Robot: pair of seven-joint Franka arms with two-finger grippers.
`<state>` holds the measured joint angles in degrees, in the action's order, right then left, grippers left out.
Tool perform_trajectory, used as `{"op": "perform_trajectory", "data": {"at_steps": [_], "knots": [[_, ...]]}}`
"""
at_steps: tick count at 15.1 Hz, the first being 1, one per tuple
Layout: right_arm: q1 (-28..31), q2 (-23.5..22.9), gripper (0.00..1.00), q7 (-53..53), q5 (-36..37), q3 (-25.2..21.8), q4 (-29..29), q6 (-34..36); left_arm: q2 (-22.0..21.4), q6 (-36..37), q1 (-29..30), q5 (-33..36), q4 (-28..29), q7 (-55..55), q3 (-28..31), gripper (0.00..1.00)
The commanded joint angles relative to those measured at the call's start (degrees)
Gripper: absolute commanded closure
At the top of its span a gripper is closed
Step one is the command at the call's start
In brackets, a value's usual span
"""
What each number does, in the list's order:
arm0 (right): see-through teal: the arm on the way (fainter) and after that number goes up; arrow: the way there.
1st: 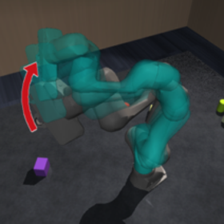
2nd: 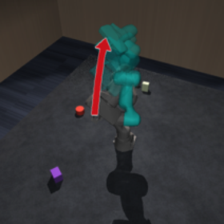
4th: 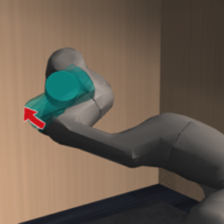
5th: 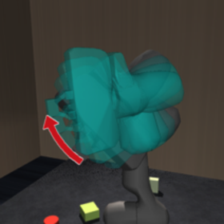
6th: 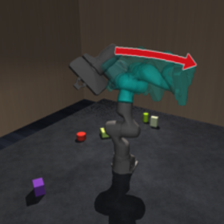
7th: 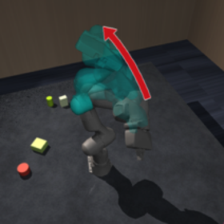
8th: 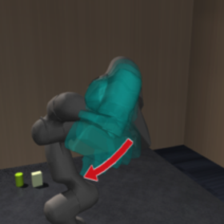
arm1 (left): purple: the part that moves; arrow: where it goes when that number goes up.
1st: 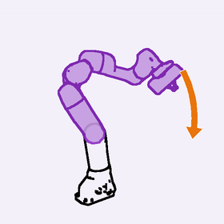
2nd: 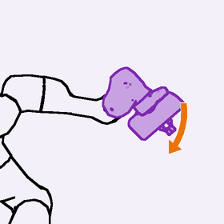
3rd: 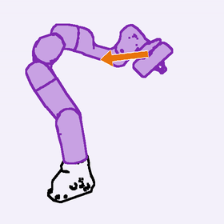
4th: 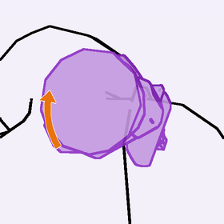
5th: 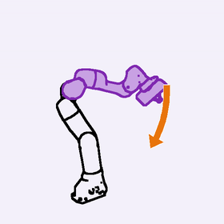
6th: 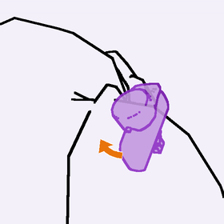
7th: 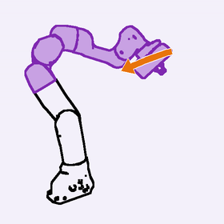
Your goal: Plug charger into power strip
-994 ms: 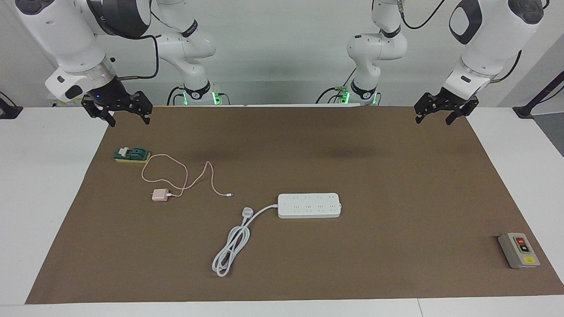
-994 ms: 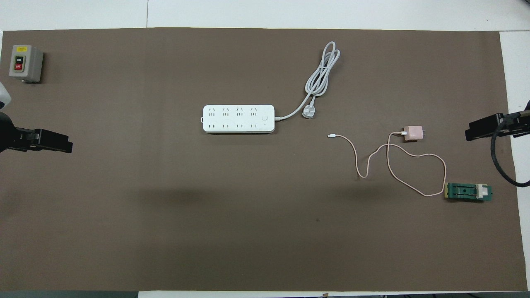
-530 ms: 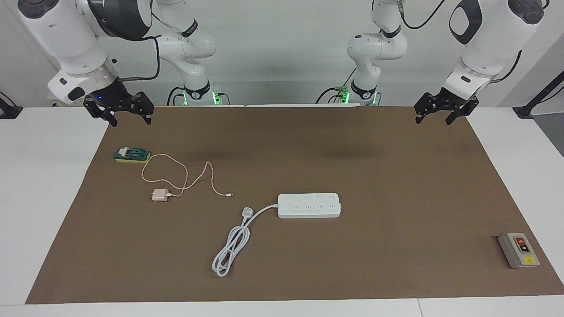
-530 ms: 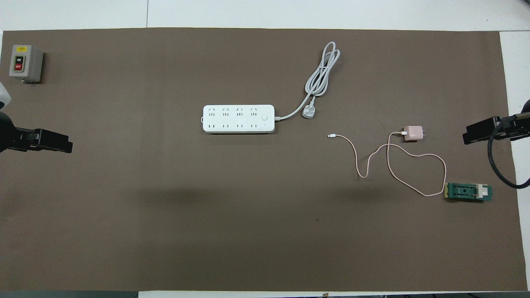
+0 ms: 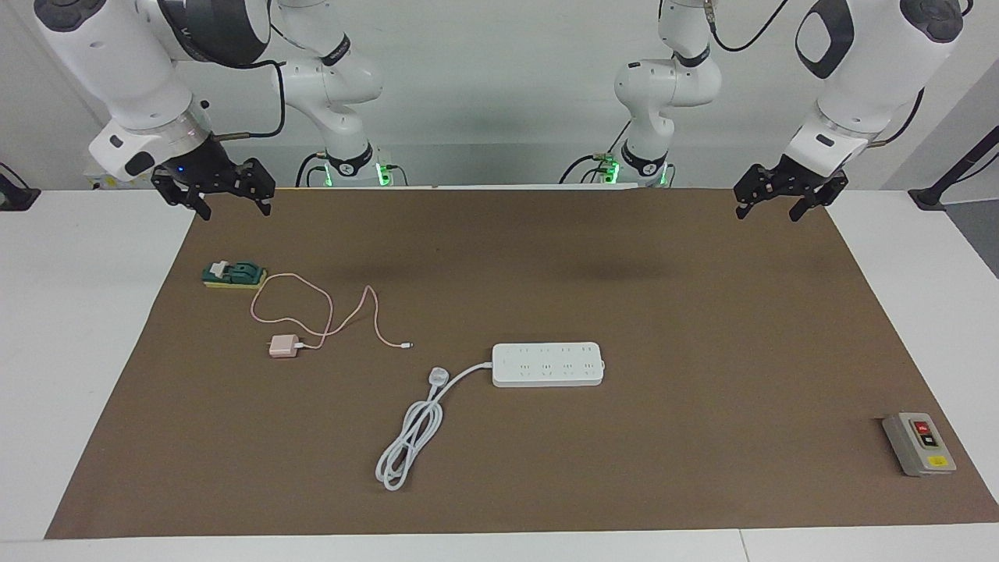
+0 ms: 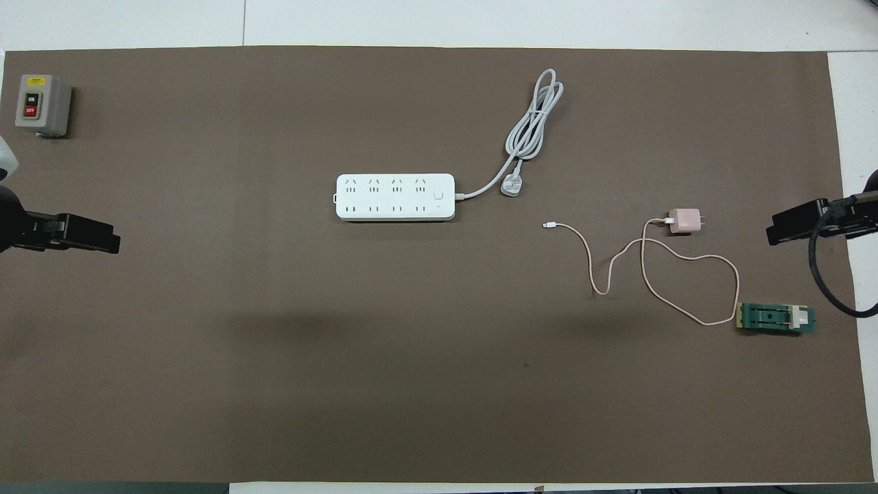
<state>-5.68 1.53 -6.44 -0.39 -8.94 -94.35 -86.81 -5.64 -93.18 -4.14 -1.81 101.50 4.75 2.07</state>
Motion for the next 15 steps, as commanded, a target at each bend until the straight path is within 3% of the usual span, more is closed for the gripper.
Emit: {"op": "perform_trajectory", "data": {"at_steps": [1, 6, 15], "knots": [[-0.3, 1.11, 0.0, 0.91, -0.05, 0.15, -1.27, -2.99, -1.57, -0.95, -0.26, -0.92, 1.77, 0.44, 0.48, 0.0], [-0.21, 0.76, 0.0, 3.44, -0.48, 0.15, -1.71, -3.98, -1.57, -0.95, -0.26, -0.92, 1.77, 0.44, 0.48, 0.0], [-0.47, -1.26, 0.0, 26.45, -4.44, 0.24, -2.06, -4.86, -1.57, -0.95, -0.26, -0.92, 1.77, 0.44, 0.48, 0.0]]}}
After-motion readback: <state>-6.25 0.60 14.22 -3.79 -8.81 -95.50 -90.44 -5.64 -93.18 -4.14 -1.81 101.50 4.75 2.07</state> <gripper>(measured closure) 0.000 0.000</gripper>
